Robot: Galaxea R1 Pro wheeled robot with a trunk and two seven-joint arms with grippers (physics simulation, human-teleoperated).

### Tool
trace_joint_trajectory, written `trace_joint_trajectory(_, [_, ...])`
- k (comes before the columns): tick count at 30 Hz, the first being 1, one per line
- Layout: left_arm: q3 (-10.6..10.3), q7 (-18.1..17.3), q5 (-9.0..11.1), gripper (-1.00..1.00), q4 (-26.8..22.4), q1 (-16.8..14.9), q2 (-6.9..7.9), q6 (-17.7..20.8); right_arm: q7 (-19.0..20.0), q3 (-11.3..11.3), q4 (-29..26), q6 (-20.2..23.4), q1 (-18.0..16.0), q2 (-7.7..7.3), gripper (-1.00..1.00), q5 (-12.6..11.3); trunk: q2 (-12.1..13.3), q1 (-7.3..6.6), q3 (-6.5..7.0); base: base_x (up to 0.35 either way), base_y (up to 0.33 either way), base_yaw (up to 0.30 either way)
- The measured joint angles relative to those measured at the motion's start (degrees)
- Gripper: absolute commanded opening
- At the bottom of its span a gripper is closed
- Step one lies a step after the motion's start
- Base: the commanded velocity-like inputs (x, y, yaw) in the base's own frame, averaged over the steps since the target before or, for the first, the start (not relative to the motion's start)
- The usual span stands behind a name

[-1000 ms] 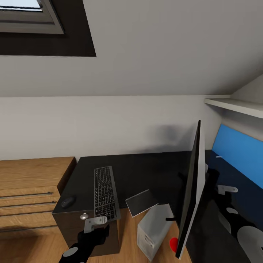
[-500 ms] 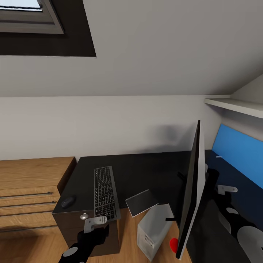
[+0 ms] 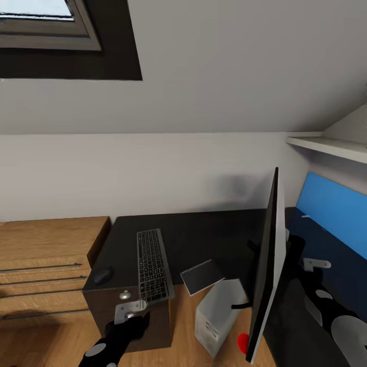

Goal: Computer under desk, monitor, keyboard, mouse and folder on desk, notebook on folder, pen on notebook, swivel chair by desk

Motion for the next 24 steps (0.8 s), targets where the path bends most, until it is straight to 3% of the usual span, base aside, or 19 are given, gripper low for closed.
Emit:
trace_joint_trajectory(10, [0.0, 0.0, 0.0, 1.00, 0.0, 0.0, 0.00, 0.0, 0.0, 0.1, 0.0, 0.0, 0.0, 0.02, -1.00, 0.0, 0.0, 0.01, 0.00, -0.303, 0.124, 0.000])
trace_joint_trajectory(24, [0.0, 0.0, 0.0, 1.00, 0.0, 0.0, -0.01, 0.0, 0.0, 0.2, 0.0, 0.0, 0.0, -0.05, -1.00, 0.1, 0.0, 0.01, 0.00, -0.331, 0.008, 0.000])
